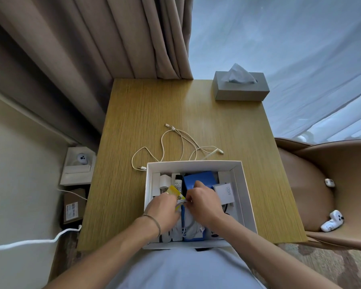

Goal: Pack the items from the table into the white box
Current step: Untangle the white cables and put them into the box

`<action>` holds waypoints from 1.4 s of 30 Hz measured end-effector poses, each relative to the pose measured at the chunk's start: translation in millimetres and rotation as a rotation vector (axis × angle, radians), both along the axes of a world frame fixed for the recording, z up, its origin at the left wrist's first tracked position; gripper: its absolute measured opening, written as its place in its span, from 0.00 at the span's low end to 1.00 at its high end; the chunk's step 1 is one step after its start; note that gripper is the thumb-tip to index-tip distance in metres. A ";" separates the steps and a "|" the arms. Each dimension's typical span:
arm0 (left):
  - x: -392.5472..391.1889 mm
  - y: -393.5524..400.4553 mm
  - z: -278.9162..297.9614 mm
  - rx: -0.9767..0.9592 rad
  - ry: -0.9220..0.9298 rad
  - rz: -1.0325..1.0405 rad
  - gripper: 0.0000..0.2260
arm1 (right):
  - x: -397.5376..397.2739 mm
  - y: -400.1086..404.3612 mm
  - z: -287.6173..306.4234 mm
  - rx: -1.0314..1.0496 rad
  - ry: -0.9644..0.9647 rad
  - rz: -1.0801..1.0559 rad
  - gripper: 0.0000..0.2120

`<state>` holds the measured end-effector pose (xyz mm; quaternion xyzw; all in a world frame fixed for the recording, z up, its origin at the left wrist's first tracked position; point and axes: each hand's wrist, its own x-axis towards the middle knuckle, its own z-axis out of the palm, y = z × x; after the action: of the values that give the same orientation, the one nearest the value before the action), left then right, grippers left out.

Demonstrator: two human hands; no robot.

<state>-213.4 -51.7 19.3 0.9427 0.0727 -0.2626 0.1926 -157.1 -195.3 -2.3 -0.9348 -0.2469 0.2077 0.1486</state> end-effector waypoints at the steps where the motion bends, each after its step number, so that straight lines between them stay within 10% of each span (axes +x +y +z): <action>1: 0.5 0.1 -0.1 0.063 -0.015 -0.039 0.00 | -0.5 0.7 -1.6 -0.024 -0.028 0.027 0.06; 8: 1.3 -1.2 1.1 0.287 -0.151 -0.192 0.09 | 10.1 -0.1 5.0 0.023 0.011 0.038 0.07; 17: 31.8 14.4 44.0 -0.094 -0.629 -0.003 0.09 | 60.6 -17.3 63.7 0.315 -0.068 -0.145 0.09; 33: 160.8 -31.5 30.9 -0.041 -0.147 -0.031 0.12 | 127.7 -63.5 73.3 0.528 0.008 -0.475 0.11; 39: 159.0 -29.1 36.6 -0.218 -0.355 0.056 0.12 | 130.0 -66.2 71.9 0.565 -0.037 -0.433 0.09; 42: 154.8 -21.5 57.9 -0.492 -0.543 0.241 0.10 | 128.3 -62.5 78.1 0.651 0.008 -0.352 0.31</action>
<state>-58.5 -73.2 77.2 0.8881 0.0643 0.0113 0.4549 -28.8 -257.8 75.8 -0.8658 -0.1347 0.0932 0.4728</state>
